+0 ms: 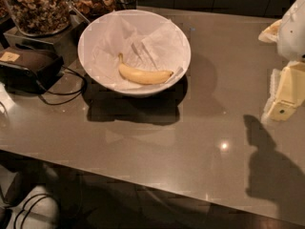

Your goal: Pick banana from white bowl

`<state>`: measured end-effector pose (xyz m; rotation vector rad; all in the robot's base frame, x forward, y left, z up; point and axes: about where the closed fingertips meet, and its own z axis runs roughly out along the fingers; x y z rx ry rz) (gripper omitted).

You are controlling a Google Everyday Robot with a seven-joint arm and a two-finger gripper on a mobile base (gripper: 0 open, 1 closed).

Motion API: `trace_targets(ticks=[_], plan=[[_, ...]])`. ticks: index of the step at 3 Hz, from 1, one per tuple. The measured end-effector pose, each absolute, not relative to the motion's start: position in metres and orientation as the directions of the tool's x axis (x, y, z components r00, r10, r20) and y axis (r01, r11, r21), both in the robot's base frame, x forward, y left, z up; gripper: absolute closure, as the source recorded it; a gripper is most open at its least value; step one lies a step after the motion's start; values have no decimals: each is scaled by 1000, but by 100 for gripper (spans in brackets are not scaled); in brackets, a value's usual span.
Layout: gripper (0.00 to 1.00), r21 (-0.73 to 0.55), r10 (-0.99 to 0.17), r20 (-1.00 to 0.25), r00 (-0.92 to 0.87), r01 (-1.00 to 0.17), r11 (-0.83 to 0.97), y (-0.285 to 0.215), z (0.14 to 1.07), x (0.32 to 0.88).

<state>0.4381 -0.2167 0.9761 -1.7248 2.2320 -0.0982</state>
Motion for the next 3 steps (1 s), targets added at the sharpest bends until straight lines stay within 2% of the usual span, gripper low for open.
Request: trace_targets(ticks=[2,3], plan=[[0,-289,-961,-199,-194,-925,247,-208,982,436],[0,-325,-968,-152,-200,-914,241,-198,989,436]])
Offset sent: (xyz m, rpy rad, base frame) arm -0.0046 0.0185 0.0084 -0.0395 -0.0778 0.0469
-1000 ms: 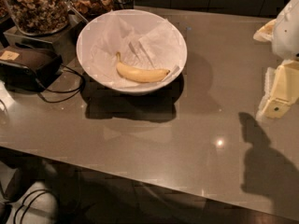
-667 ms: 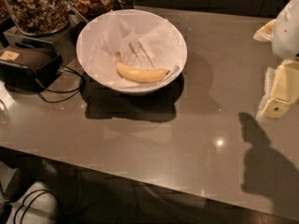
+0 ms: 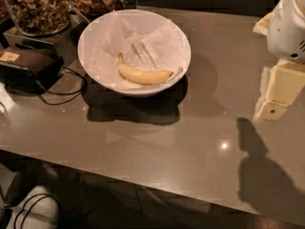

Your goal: Pick banana from white bowl

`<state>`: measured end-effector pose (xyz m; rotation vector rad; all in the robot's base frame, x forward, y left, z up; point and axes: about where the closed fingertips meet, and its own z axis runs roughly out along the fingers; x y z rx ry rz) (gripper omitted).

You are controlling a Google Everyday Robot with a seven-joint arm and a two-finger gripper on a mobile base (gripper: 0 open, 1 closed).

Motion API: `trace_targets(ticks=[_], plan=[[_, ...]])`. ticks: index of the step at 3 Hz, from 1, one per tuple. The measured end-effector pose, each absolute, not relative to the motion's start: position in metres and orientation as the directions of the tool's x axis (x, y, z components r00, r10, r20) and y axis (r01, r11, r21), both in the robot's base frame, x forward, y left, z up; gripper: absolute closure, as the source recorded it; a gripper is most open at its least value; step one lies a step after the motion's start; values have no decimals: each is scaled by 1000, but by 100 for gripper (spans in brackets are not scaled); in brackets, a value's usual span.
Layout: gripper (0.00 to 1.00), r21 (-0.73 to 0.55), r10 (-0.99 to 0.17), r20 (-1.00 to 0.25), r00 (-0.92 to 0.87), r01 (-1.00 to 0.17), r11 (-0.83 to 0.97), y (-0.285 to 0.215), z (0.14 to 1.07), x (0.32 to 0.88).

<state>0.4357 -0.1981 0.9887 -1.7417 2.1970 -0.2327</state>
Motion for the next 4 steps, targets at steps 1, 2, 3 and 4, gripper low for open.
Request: trace_targets(ticks=[1,2,3,4], plan=[[0,-373,-978,-75,-197,-904,210,-186,1002,433],[0,-377,-979,-76,-190,-903,205,-183,1004,434],[0,-344,-978,-61,-198,-916,207,-162,1010,450],[0,-310,-984,-48,-172,-934,178,-125,1011,481]])
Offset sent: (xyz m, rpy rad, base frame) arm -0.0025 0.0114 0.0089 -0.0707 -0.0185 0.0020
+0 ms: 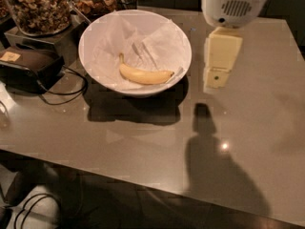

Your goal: Pick banana from white bowl

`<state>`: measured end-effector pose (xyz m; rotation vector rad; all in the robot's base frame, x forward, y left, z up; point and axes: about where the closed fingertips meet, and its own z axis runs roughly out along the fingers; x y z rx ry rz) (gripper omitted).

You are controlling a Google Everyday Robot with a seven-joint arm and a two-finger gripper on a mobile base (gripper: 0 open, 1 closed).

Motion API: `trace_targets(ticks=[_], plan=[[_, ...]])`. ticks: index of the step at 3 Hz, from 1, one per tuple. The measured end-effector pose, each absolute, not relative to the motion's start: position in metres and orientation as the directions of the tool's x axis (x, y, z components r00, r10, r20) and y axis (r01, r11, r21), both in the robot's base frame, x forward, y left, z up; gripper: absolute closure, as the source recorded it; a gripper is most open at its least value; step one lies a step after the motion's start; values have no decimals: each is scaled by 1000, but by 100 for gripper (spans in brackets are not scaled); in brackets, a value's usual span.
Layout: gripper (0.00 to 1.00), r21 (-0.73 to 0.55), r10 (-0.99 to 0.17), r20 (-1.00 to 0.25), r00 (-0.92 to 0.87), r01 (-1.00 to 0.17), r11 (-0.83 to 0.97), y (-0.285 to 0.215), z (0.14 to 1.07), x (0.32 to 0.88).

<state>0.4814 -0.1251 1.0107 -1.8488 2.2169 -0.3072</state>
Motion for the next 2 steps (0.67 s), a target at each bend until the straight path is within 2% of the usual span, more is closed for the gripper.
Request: trace_targets(ticks=[2], plan=[[0,-344,-986,-91,-142,-924,165,-110,1017,492]])
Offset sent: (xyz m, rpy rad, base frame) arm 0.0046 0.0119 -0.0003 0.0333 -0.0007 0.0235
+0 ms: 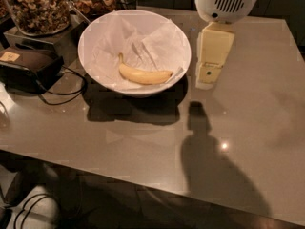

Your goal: Pick banana from white bowl

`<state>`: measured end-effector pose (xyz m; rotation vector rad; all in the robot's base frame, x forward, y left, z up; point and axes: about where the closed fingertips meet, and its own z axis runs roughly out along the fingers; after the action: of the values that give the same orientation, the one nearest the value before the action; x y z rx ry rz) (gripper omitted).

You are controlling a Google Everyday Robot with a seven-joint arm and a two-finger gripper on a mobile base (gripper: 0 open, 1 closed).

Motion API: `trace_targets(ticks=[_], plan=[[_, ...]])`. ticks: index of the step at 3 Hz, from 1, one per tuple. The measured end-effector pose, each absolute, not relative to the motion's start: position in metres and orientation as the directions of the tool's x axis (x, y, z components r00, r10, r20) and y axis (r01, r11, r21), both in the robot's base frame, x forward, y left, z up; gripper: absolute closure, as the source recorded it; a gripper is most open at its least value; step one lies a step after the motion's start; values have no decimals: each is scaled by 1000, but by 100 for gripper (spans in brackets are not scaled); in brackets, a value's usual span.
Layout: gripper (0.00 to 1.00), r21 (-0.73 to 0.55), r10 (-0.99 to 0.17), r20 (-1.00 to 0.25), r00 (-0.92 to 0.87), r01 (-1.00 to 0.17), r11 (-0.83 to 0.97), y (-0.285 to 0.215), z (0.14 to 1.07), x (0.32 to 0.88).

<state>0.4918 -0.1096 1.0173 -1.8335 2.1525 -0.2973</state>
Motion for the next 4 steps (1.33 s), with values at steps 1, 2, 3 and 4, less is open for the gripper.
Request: trace_targets(ticks=[1,2,3,4], plan=[[0,-344,-986,-91,-142,-924,165,-110,1017,492],[0,-317,-978,-74,-195,-925,208,-79,1012,504],[0,-317,-978,-74,-195,-925,208,-78,1012,504],[0,-325,-974,-134,-181,-921,216,-65,1017,512]])
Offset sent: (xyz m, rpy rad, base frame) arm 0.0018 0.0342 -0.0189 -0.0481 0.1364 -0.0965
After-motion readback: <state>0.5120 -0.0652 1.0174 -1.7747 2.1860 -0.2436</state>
